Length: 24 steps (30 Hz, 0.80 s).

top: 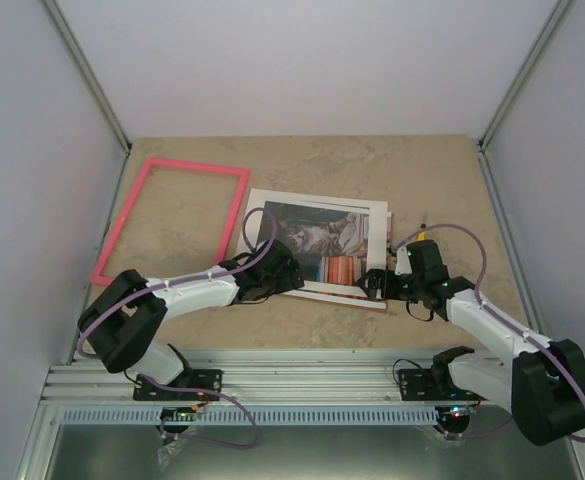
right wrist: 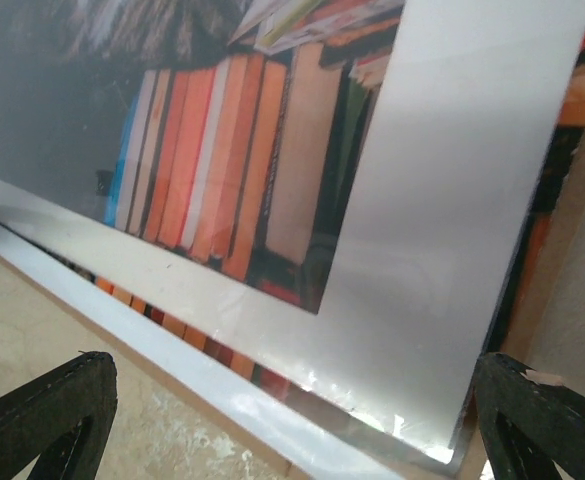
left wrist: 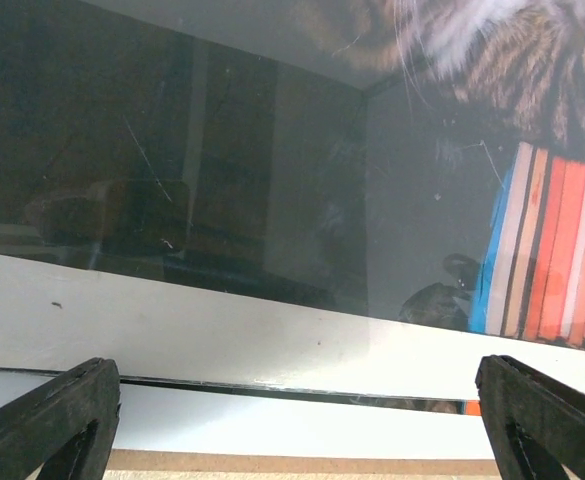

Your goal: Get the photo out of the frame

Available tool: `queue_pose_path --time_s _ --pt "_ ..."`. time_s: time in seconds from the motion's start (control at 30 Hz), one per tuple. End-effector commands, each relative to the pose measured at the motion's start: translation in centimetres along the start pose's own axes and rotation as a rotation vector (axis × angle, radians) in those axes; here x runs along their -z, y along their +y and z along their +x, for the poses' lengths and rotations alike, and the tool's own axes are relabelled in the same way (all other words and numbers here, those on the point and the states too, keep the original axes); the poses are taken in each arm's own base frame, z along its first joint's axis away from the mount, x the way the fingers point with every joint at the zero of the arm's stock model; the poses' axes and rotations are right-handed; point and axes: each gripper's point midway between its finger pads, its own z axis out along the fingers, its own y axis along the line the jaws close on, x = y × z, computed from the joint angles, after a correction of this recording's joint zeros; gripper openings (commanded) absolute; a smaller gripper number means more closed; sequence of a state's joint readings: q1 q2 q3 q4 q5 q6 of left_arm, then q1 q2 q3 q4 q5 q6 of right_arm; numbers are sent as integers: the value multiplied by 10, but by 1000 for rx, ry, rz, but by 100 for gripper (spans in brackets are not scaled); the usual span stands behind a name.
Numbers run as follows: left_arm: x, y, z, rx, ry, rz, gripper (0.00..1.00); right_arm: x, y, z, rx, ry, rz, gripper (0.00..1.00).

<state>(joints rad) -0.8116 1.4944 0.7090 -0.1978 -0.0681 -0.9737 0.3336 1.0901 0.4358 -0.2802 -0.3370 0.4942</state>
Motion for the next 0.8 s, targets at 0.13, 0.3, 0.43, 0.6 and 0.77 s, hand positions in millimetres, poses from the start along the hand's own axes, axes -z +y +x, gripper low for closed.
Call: queue_pose_path --time_s 0.13,0.3,0.43,0.6,0.77 --pt "-8 0 10 8 44 7 99 6 18 22 29 59 -40 98" --pt "-9 2 11 9 45 5 99 -5 28 36 45 102 -58 98" --pt "-9 4 12 12 44 5 99 -11 39 38 61 108 -72 98" --pt "-9 4 13 10 45 8 99 -19 36 40 56 119 -47 98" --pt "-9 6 15 10 48 7 99 -25 31 37 46 107 -24 98"
